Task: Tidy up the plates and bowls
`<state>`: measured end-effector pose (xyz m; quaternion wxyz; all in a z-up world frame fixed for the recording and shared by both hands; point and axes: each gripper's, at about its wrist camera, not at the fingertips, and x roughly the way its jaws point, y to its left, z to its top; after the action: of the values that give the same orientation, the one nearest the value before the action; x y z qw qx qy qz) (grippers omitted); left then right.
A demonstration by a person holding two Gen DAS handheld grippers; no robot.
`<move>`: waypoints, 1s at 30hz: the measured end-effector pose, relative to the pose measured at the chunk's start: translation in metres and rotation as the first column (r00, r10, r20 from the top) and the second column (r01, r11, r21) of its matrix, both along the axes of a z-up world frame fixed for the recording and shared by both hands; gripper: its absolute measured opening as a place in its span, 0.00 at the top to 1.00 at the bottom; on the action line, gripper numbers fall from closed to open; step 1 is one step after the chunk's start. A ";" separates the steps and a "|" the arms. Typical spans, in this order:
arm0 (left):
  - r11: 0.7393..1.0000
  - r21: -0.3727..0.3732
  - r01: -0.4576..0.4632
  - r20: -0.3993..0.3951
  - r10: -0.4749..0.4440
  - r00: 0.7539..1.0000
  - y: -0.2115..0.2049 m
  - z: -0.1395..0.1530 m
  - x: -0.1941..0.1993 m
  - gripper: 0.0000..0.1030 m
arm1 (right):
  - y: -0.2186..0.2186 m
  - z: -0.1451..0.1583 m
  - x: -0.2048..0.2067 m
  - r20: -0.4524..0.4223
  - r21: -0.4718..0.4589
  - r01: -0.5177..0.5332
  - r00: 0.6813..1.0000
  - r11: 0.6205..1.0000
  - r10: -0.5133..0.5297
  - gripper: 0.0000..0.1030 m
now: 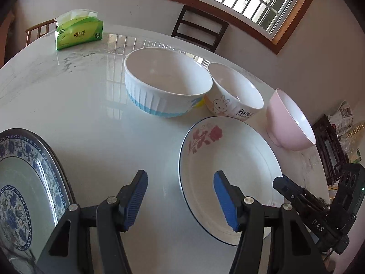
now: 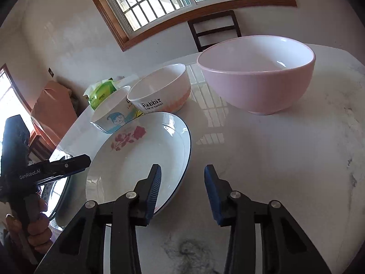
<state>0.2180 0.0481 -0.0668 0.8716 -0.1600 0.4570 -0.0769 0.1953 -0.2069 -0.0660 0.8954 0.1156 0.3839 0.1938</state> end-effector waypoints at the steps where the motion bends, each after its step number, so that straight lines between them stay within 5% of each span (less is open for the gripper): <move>1: 1.000 -0.008 0.002 -0.003 -0.002 1.000 -0.001 -0.003 0.001 0.40 | 0.002 0.000 0.001 0.002 -0.016 -0.007 1.000 1.000 0.007 0.66; 9: 0.999 0.039 0.026 0.003 -0.026 1.000 -0.010 -0.008 0.005 0.41 | 0.012 -0.004 0.013 -0.017 -0.088 -0.028 1.000 0.996 0.027 0.72; 11: 0.994 0.098 0.051 -0.009 -0.051 0.999 -0.021 -0.009 0.007 0.75 | 0.015 -0.006 0.015 -0.035 -0.104 -0.036 0.999 0.994 0.033 0.83; 12: 0.991 0.126 0.045 -0.009 -0.044 0.999 -0.025 -0.007 0.005 0.79 | 0.017 -0.006 0.015 -0.034 -0.117 -0.042 0.999 0.992 0.038 0.85; 23: 0.997 0.072 0.031 -0.054 -0.027 0.998 -0.027 -0.017 -0.019 0.80 | 0.012 -0.003 0.006 -0.011 -0.143 -0.018 1.000 0.990 0.017 0.86; 30: 0.993 0.115 0.024 -0.038 -0.020 0.999 -0.029 -0.009 -0.044 0.80 | 0.015 0.000 -0.016 0.005 -0.162 -0.020 1.000 0.987 0.021 0.87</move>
<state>0.1739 0.0193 -0.0759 0.8700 -0.1055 0.4782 -0.0570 0.1797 -0.1919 -0.0657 0.9011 0.0380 0.3964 0.1716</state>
